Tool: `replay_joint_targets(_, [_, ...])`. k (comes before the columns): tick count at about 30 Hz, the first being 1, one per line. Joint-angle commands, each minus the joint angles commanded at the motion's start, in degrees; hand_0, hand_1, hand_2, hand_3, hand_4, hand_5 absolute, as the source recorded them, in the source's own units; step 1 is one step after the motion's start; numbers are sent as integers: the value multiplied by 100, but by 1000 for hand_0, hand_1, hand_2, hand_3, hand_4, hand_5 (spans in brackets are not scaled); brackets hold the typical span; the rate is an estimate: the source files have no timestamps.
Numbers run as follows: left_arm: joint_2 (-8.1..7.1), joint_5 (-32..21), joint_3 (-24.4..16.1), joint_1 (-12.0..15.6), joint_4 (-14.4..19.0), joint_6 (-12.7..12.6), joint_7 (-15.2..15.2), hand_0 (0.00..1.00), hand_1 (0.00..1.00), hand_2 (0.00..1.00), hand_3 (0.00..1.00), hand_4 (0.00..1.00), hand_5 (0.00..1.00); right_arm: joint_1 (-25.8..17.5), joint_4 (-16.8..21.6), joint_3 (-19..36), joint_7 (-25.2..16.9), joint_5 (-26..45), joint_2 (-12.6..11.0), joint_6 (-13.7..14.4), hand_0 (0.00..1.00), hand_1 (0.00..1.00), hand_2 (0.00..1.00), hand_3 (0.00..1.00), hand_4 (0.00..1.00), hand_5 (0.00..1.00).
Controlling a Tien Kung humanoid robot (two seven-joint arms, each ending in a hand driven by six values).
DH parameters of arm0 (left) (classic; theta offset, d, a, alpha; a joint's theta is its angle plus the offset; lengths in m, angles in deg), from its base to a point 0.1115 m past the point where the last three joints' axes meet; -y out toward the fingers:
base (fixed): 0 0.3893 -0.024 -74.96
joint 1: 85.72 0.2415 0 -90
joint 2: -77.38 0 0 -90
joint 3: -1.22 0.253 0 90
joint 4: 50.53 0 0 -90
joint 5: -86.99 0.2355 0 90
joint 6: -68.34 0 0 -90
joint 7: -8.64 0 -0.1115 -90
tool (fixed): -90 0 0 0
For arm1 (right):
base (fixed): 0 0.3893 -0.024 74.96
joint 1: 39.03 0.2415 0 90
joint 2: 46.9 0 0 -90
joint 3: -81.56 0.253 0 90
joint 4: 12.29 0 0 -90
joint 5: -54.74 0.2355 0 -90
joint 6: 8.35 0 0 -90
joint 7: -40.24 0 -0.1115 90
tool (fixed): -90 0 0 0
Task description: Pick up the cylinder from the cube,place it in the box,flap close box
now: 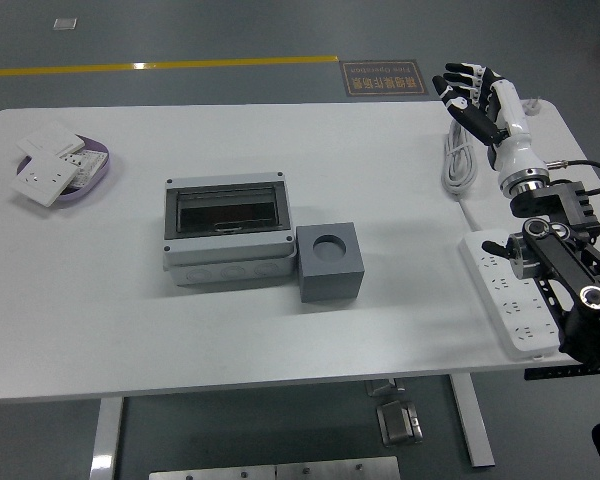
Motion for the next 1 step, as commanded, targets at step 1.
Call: replay_joint_targets(1, [-1,0,0,0,0,0,0,598,626,579,584,593,307,1,1,0,0,-1,0,-1,824,732,733,706,785,488])
